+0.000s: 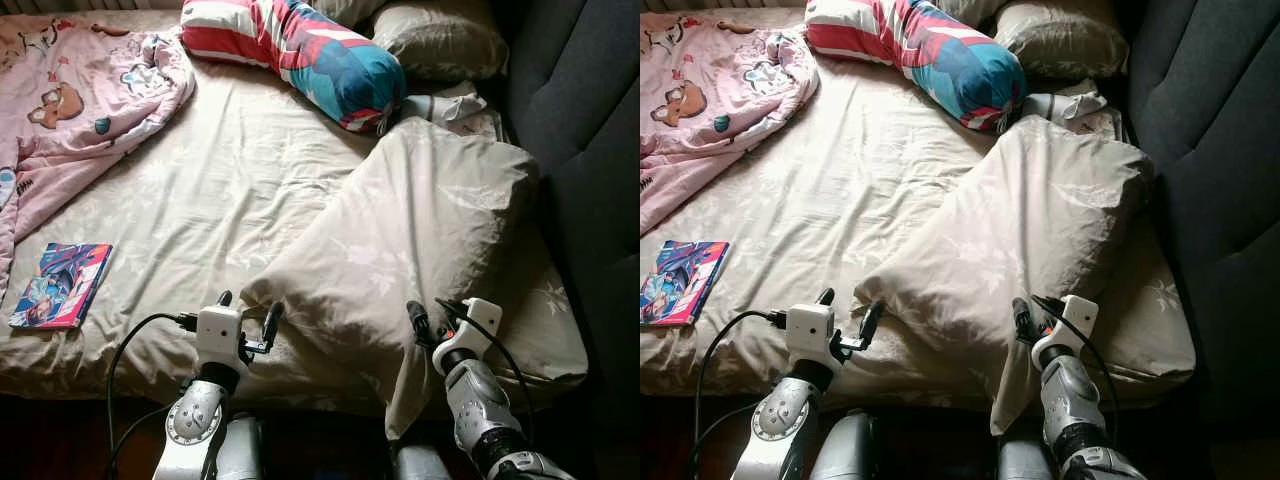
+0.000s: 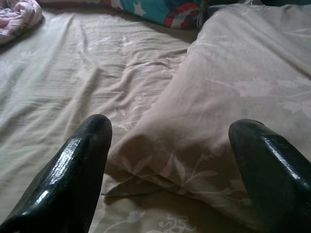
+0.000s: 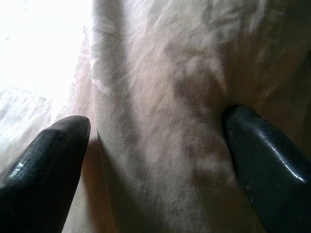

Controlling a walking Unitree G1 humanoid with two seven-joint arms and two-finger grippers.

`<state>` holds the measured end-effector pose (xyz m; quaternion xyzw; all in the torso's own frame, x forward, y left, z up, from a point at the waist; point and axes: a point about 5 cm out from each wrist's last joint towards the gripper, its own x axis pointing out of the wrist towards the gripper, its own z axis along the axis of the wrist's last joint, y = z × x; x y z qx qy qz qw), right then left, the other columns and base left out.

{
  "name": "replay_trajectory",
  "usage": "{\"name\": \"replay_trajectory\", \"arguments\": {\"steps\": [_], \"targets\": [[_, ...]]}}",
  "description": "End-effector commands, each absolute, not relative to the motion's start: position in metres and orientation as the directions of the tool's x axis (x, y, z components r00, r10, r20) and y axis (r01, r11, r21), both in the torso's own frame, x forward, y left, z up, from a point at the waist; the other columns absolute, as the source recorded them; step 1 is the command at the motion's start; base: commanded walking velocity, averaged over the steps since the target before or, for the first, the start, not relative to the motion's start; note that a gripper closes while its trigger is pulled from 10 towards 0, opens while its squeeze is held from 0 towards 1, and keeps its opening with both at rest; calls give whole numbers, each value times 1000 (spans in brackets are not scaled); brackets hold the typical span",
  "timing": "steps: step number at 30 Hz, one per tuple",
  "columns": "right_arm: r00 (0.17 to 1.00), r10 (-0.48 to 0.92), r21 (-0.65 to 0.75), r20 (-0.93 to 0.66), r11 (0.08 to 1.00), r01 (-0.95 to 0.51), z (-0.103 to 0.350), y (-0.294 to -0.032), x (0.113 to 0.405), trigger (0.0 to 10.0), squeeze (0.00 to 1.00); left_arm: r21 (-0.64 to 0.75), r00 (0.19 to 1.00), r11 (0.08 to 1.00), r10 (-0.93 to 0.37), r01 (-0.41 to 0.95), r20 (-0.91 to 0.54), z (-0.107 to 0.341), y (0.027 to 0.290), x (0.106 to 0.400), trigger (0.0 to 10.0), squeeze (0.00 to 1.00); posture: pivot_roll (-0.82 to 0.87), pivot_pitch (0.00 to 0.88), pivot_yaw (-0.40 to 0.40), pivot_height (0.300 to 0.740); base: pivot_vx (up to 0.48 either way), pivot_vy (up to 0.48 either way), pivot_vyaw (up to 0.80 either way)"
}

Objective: Clean up the room

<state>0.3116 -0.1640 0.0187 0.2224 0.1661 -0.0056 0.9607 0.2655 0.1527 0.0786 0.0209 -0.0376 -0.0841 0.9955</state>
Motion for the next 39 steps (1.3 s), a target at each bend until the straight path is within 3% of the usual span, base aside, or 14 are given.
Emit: {"name": "replay_trajectory", "arguments": {"steps": [1, 8, 15, 16, 17, 39], "targets": [[919, 93, 432, -384, 897, 90, 7, -158, 303, 10000, 0, 54, 983, 984, -173, 171, 53, 76, 154, 261, 10000, 0, 7, 243, 19, 643, 0, 0, 0], [881, 45, 421, -471, 889, 179, -2, -158, 299, 10000, 0, 61, 983, 982, -180, 178, 42, 76, 156, 256, 10000, 0, 17, 263, 28, 643, 0, 0, 0], [864, 96, 476, -494, 862, 177, -5, -146, 298, 10000, 0, 70, 981, 980, -189, 187, 34, 77, 157, 254, 10000, 0, 31, 274, 37, 643, 0, 0, 0], [859, 106, 476, -501, 863, 171, -6, -143, 297, 4157, 0, 72, 981, 979, -192, 189, 34, 78, 157, 254, 10000, 0, 32, 275, 40, 643, 0, 0, 0], [854, 106, 463, -509, 870, 168, -7, -142, 296, 0, 0, 72, 981, 979, -193, 190, 34, 78, 157, 254, 10000, 0, 32, 275, 40, 643, 0, 0, 0], [833, 94, 414, -546, 894, 170, -16, -138, 287, 0, 0, 78, 976, 973, -217, 215, 10, 77, 160, 252, 10000, 0, 37, 272, 53, 643, 0, 0, 0]]}}
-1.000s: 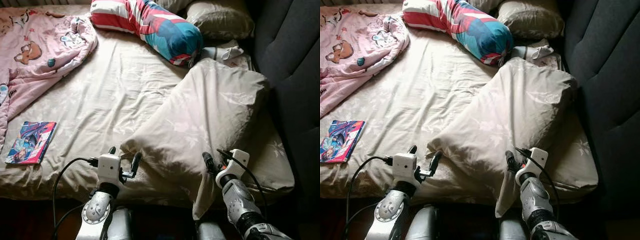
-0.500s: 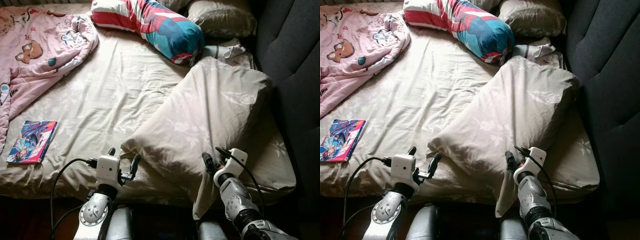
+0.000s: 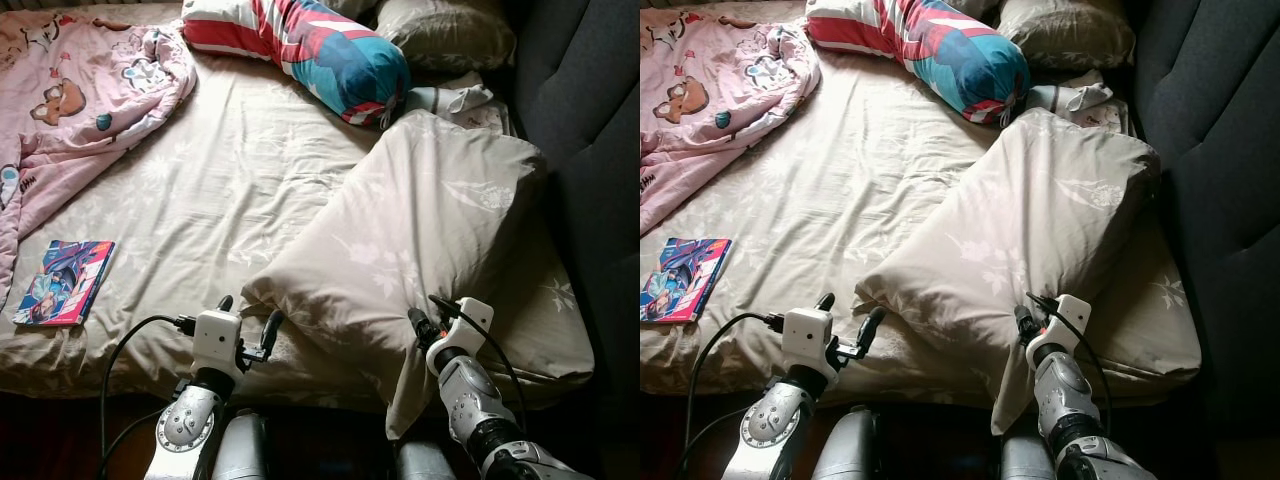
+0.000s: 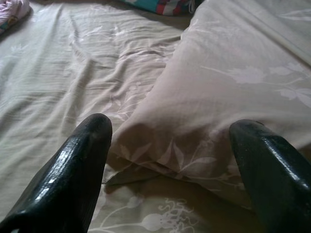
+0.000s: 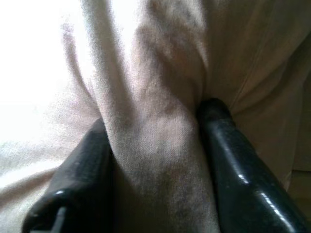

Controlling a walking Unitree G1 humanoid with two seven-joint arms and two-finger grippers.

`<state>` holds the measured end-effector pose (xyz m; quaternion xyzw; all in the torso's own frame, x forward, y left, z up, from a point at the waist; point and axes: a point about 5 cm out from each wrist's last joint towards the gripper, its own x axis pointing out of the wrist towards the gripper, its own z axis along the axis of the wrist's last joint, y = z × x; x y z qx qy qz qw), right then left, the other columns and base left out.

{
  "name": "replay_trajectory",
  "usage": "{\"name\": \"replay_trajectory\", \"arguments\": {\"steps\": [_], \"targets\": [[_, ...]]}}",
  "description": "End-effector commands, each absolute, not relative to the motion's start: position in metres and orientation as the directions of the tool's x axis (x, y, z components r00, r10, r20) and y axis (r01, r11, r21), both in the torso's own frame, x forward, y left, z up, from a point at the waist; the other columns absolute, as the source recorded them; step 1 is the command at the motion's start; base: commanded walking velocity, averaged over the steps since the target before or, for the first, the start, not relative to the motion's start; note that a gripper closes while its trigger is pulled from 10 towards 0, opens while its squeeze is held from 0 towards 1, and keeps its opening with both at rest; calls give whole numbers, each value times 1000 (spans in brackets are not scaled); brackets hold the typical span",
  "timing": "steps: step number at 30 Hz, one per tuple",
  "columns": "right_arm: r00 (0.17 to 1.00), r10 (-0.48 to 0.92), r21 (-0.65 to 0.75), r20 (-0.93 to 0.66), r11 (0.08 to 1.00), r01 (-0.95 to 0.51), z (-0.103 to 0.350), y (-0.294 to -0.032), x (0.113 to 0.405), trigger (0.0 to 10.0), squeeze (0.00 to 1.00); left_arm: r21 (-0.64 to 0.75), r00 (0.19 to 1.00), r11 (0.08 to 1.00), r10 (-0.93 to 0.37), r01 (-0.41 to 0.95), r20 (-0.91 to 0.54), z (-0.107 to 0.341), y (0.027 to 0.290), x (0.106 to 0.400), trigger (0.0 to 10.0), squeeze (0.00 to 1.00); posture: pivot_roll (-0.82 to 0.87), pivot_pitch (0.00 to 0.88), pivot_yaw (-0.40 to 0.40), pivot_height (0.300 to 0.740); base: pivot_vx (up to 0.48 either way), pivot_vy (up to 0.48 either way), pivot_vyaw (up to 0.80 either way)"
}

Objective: Clean up the room

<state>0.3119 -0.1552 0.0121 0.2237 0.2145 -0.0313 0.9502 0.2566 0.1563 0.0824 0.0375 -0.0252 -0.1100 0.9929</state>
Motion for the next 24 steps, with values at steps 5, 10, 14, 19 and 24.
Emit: {"name": "replay_trajectory", "arguments": {"steps": [5, 10, 14, 19, 24], "targets": [[831, 76, 393, -550, 902, 177, -18, -139, 285, 0, 0, 81, 976, 973, -219, 217, 7, 77, 160, 253, 10000, 0, 37, 265, 55, 643, 0, 0, 0], [826, 33, 371, -562, 903, 216, -19, -147, 284, 0, 0, 84, 975, 972, -220, 219, 5, 76, 160, 253, 10000, 0, 38, 263, 56, 643, 0, 0, 0], [825, -6, 356, -565, 900, 251, -19, -154, 284, 0, 0, 90, 975, 972, -220, 219, 3, 76, 161, 253, 10000, 0, 34, 257, 56, 643, 0, 0, 0], [826, -59, 338, -560, 894, 293, -16, -164, 287, 0, 0, 91, 975, 971, -223, 222, 2, 75, 161, 253, 10000, 0, 30, 250, 59, 643, 0, 0, 0], [824, -159, 299, -544, 881, 367, -10, -181, 291, 0, 0, 99, 976, 971, -217, 215, 11, 77, 162, 254, 10000, 0, 27, 245, 60, 643, 0, 0, 0]]}}
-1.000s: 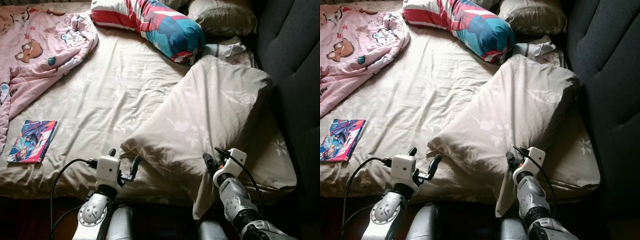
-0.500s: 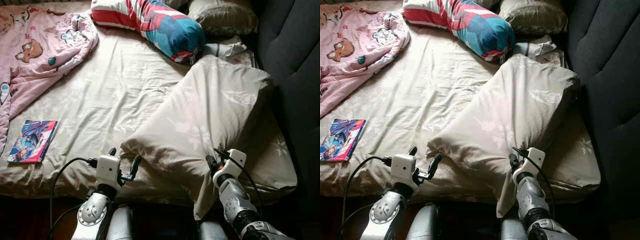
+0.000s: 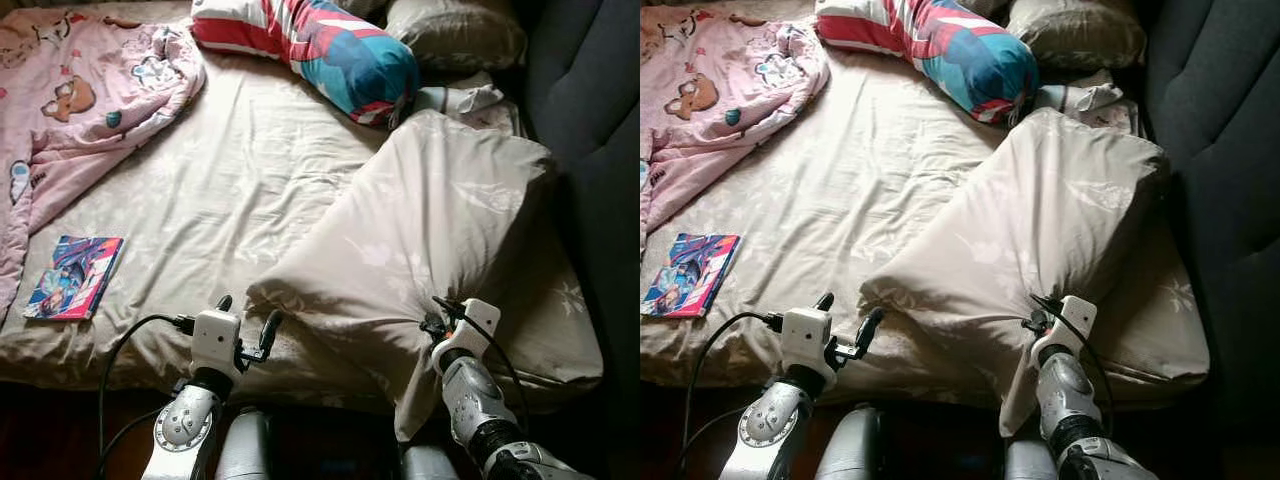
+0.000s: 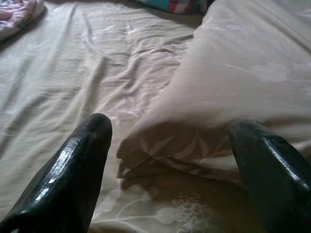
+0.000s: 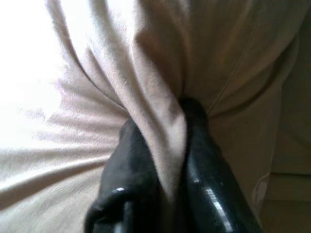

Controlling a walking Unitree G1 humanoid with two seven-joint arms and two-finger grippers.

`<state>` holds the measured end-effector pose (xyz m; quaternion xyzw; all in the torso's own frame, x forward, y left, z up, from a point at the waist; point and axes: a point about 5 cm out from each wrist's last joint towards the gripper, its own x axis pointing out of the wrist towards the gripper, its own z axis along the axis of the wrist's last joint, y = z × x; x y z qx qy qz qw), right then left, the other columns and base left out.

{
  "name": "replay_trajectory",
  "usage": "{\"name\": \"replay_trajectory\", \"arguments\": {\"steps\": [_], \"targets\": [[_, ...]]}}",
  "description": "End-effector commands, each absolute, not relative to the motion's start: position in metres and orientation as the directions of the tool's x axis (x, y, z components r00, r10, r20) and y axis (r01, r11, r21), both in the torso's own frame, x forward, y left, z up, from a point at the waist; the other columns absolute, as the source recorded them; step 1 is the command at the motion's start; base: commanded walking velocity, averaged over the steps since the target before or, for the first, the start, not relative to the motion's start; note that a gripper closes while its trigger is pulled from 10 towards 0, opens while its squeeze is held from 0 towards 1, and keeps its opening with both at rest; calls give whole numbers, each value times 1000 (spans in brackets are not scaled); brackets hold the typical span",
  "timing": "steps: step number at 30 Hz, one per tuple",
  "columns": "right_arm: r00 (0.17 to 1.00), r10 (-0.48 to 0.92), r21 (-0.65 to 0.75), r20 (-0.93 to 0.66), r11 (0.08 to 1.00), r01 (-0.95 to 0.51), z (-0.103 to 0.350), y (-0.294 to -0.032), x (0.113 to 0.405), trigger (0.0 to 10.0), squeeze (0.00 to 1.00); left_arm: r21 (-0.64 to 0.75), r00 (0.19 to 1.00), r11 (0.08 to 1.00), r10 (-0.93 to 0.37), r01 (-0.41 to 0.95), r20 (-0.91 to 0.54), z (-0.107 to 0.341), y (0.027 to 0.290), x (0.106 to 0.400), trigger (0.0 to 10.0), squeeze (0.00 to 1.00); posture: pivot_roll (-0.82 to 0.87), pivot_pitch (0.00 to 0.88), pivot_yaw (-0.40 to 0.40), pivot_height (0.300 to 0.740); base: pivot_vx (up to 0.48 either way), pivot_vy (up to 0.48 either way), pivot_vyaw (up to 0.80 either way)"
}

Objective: Clean up the room

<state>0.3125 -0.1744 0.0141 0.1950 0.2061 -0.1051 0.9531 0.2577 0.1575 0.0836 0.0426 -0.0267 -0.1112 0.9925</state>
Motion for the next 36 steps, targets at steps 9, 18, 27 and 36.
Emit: {"name": "replay_trajectory", "arguments": {"steps": [9, 18, 27, 36], "targets": [[833, -510, 71, -213, 843, 534, 58, -228, 325, 0, 0, 103, 977, 972, -214, 211, 14, 78, 163, 256, 10000, 0, 15, 242, 62, 643, 0, 0, 0], [698, -702, -75, 144, 696, 715, 118, -268, 326, 0, 0, 105, 976, 971, -215, 213, 12, 78, 164, 257, 10000, 0, 7, 246, 68, 643, 0, 0, 0], [523, -797, -130, 303, 509, 851, 159, -296, 316, 0, 0, 105, 975, 970, -222, 220, 8, 78, 165, 257, 10000, 0, 1, 252, 78, 643, 0, 0, 0], [455, -803, -247, 385, 385, 889, 184, -305, 308, 9725, 0, 100, 973, 968, -230, 229, -2, 77, 164, 257, 10000, 0, -1, 259, 86, 643, 0, 0, 0]]}}
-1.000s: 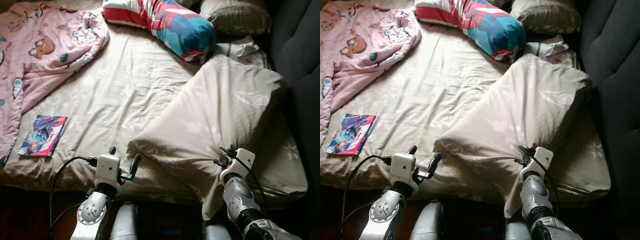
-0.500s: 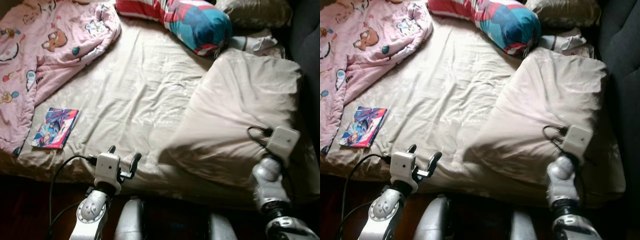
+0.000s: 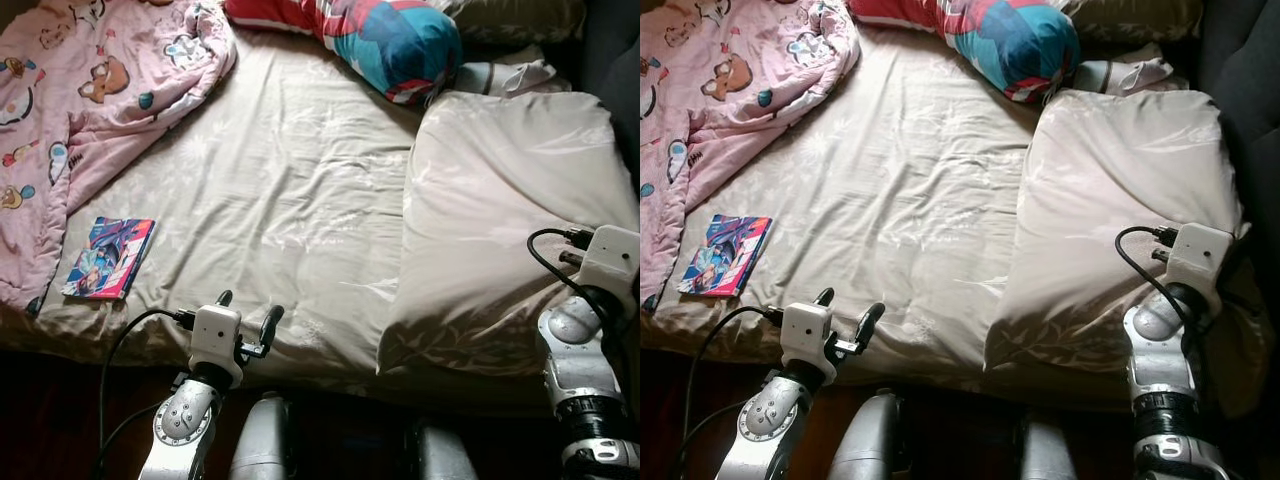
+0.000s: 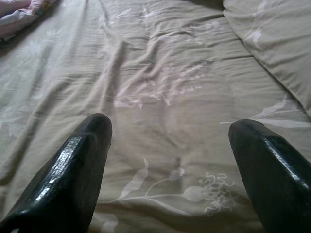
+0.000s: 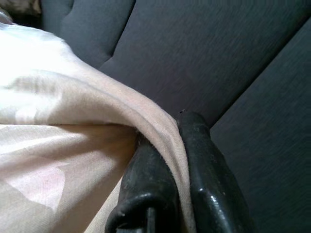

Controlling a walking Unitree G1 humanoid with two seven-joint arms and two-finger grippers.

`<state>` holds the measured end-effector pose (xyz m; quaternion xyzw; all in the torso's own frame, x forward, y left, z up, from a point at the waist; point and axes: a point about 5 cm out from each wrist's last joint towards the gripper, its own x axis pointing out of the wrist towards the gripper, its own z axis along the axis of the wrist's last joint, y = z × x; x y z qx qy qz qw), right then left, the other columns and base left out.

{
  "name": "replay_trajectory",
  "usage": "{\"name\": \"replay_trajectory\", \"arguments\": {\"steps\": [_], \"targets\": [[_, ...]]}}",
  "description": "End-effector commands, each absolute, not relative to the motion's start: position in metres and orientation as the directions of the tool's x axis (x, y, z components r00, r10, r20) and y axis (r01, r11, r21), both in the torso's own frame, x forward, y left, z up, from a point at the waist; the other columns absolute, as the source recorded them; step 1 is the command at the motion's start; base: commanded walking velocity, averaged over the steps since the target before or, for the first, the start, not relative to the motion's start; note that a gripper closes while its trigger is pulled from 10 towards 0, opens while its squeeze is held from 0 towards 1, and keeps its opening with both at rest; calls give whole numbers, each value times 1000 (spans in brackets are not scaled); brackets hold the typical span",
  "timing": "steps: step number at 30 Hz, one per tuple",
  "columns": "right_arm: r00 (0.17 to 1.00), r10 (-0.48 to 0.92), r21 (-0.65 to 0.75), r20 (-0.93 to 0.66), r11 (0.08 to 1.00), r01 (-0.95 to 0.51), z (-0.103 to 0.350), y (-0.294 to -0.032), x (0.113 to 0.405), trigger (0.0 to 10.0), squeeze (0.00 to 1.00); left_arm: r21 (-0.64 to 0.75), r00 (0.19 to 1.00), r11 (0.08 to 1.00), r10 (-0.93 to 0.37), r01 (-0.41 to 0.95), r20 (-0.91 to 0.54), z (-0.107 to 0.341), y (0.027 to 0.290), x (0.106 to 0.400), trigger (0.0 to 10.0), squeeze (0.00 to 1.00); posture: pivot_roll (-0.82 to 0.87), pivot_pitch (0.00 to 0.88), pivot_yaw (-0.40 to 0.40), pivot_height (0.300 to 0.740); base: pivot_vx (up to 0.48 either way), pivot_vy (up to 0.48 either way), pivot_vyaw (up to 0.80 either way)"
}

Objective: Clean up the room

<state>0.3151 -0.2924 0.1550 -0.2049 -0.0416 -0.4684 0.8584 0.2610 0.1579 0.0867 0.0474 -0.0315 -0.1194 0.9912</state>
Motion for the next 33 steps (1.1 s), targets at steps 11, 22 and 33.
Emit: {"name": "replay_trajectory", "arguments": {"steps": [11, 22, 33], "targets": [[444, -819, -287, 364, 354, 890, 181, -314, 297, 10000, 1000, 91, 972, 968, -235, 235, -8, 75, 165, 257, 10000, 0, -2, 259, 90, 643, 0, 0, 0], [470, -764, -263, 441, 391, 882, 193, -308, 298, 10000, 0, 85, 971, 967, -239, 239, -12, 74, 166, 257, 10000, 0, -4, 258, 91, 643, 0, 0, 0], [957, -284, -10, 56, 958, 285, 119, -220, 324, 10000, 0, 80, 975, 972, -221, 222, -20, 71, 168, 260, 10000, 0, -1, 251, 79, 643, 0, 0, 0]]}}
